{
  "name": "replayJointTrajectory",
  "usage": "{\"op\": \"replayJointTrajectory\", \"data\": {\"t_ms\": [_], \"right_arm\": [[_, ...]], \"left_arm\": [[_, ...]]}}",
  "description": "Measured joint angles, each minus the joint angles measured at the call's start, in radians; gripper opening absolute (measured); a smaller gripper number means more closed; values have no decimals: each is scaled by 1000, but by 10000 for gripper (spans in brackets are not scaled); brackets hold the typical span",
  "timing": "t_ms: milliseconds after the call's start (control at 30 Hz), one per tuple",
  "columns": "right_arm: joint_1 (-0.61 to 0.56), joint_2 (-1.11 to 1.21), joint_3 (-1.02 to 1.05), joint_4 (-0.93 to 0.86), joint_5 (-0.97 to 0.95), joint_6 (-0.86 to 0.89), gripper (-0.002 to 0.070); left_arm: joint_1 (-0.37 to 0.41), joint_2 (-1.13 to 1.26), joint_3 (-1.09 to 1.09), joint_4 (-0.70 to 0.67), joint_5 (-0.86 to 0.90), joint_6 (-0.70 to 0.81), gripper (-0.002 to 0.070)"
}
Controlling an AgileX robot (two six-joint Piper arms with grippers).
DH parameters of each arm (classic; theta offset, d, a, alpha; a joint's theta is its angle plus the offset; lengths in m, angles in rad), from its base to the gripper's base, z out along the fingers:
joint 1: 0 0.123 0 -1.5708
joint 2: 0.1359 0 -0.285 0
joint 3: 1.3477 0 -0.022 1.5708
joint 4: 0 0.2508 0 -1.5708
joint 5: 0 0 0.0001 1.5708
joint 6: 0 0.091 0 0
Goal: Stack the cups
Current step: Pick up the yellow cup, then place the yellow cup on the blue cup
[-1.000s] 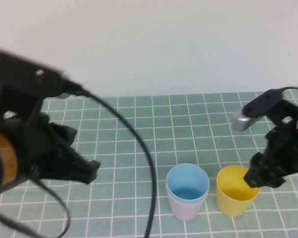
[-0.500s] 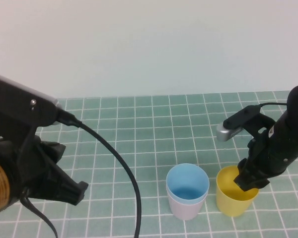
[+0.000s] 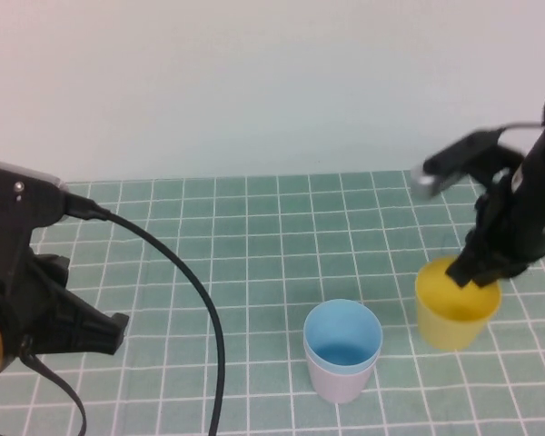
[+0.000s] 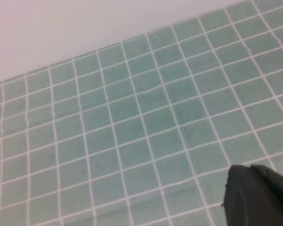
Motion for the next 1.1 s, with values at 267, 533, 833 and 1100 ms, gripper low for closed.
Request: {"op": "replayJointTrajectory", "data": {"t_ms": [267, 533, 833, 1100], "right_arm": [[56, -91, -153, 122, 76, 9, 25], [206, -38, -167, 134, 56, 28, 25], [213, 43, -167, 114, 52, 60, 25], [213, 60, -167, 107, 37, 69, 74]], "left_arm": [[0, -1, 95, 115, -25, -115, -1], [0, -1, 100, 141, -28, -178, -1], [0, -4, 100, 141, -11, -193, -1], [0, -4, 100, 141, -11, -214, -1]]}}
